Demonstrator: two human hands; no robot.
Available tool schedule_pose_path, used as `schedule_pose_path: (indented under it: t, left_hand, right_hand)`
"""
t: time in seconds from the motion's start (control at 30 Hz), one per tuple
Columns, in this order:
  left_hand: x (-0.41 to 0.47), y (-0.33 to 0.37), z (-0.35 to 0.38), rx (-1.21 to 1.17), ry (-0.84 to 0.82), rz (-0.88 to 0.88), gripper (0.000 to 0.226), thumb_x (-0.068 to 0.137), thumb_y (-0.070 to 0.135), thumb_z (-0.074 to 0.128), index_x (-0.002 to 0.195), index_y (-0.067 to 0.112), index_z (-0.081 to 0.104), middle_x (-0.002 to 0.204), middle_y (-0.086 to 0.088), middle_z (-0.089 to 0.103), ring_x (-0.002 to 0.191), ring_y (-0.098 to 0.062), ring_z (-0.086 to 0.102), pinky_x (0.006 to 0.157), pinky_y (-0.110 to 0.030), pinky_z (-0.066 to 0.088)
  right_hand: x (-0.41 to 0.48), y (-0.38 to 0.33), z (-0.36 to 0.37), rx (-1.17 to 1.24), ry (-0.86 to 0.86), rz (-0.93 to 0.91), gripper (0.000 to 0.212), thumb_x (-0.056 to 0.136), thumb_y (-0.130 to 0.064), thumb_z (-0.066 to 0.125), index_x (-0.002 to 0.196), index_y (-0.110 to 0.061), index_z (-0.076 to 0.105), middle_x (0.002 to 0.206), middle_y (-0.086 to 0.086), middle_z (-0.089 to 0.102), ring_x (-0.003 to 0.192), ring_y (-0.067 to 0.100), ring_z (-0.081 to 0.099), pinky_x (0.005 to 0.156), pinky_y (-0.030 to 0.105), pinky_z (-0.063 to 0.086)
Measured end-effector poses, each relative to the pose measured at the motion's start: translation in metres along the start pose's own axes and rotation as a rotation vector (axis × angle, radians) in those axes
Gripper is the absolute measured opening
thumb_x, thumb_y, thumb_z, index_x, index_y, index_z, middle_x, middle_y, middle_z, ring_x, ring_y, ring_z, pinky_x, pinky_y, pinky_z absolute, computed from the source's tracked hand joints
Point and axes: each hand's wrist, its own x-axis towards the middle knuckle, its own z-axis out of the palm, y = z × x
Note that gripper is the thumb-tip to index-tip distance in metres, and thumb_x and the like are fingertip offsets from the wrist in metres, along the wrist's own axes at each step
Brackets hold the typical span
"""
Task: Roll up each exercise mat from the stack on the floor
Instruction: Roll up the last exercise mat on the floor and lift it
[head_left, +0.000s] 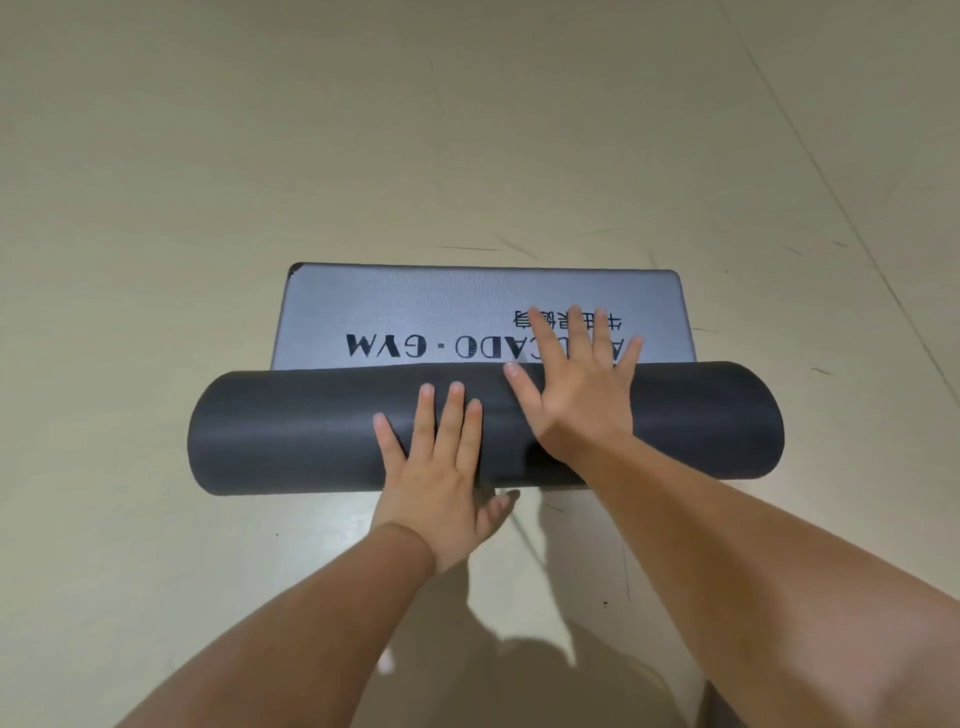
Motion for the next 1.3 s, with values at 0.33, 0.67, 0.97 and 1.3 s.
schedule_pose_path:
  t: [0.33,0.67,0.97,1.3]
  left_hand:
    - [0.08,-0.028,-0.043,-0.025,0.025,0.003,0.094,0.093,0.075,0.008,0.162,0.012,-0.001,0.17,-0.008,0.0,0.155,-0.033,-0.01,0.117,-0.07,0.002]
    - [0.132,-0.041,-0.07,-0.128,0.183,-0.009,0.074,0.101,0.057,0.029,0.16,0.014,0.02,0.168,-0.007,0.018,0.156,-0.031,0.006,0.12,-0.065,0.0]
    - [0.112,-0.044,-0.036,0.071,0.055,-0.011,0.137,0.071,0.085,0.055,0.157,0.01,-0.021,0.166,-0.011,-0.022,0.153,-0.035,-0.021,0.117,-0.065,-0.009]
    - [0.155,-0.057,-0.049,0.103,0.093,0.01,0.114,0.082,0.054,0.068,0.159,0.014,-0.006,0.168,-0.008,0.005,0.155,-0.031,0.002,0.12,-0.067,0.007]
  right_hand:
    - [-0.032,0.013,0.036,-0.057,0.149,-0.066,0.075,0.099,-0.073,0.016,0.164,-0.037,0.018,0.174,0.017,0.006,0.159,0.044,-0.002,0.118,0.076,-0.003]
    - [0.039,0.003,0.004,-0.16,-0.043,0.038,0.091,0.086,-0.086,0.002,0.164,-0.04,0.004,0.173,0.018,0.002,0.157,0.046,-0.005,0.115,0.08,-0.002]
    - [0.109,-0.001,-0.021,-0.103,-0.158,0.058,0.093,0.086,-0.089,0.002,0.159,-0.038,0.027,0.168,0.012,0.029,0.158,0.041,0.008,0.118,0.077,-0.001]
    - [0.11,0.016,-0.021,-0.326,-0.206,-0.326,0.152,0.054,-0.082,0.08,0.162,-0.033,-0.015,0.169,0.021,0.009,0.156,0.039,0.012,0.121,0.072,0.011]
